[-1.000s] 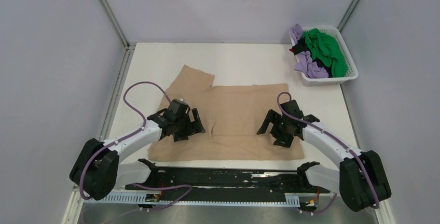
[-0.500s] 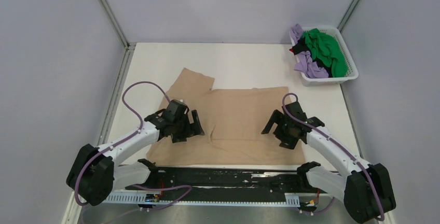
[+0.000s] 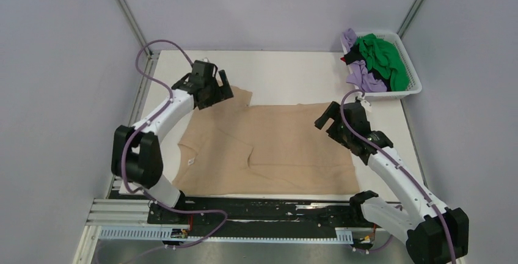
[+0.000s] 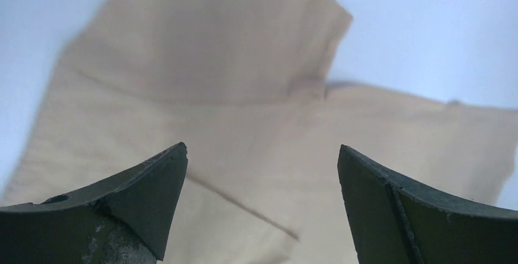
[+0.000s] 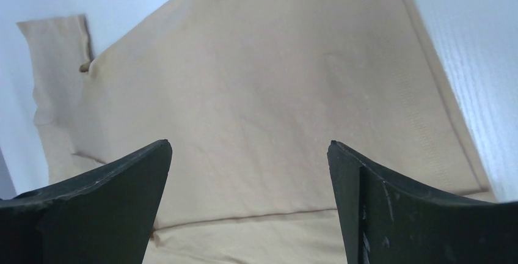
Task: Fold and stack the t-shirts
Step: Grab the side of the flattened tshirt furthest away from the robot with both arms
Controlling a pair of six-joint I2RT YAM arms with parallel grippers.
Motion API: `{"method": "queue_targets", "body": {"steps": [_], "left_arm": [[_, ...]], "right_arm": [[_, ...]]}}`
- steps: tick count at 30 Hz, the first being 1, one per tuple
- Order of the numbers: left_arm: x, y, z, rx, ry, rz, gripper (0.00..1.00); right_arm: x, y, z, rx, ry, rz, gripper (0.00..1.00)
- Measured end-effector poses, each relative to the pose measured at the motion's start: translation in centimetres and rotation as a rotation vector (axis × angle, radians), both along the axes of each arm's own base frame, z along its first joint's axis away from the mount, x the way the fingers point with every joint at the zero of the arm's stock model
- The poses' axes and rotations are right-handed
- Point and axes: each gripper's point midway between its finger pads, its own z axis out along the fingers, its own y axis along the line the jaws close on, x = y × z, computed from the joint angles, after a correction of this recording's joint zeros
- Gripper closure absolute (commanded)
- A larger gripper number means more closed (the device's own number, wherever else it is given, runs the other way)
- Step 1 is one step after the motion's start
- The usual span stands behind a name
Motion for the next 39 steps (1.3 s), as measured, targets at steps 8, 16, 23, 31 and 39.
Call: {"method": "queue_targets", "body": {"steps": [8,16,23,31,39], "left_arm": [[13.0,2.8,-3.4,0.194,0.017,-0.002,0.03],[20.0,3.9,-7.3,0.335,0.037,-0.095,0.15],[20.2,4.1,-11.0,0.37,0.117,-0.152,0.33],[19.8,3.9,-11.3,0.371,0.116,-0.196,0.55],[19.5,4.1,-11.4,0.385,0.113,-0.222,0.97]], "right_arm": [[1.1,-1.5,-2.2,-0.086,0.056,-0.014,0.0],[2.0,-1.9,-2.7,-0.126,0.05,0.011,0.0],[2.2,-2.1,-3.2,-0.14,0.055,0.016,0.0],[2.0,-2.5,-4.6,-0.166,0.092,0.012,0.0],[2.4,-3.6,-6.4,-0.223,0.154,-0.018,0.05]]}}
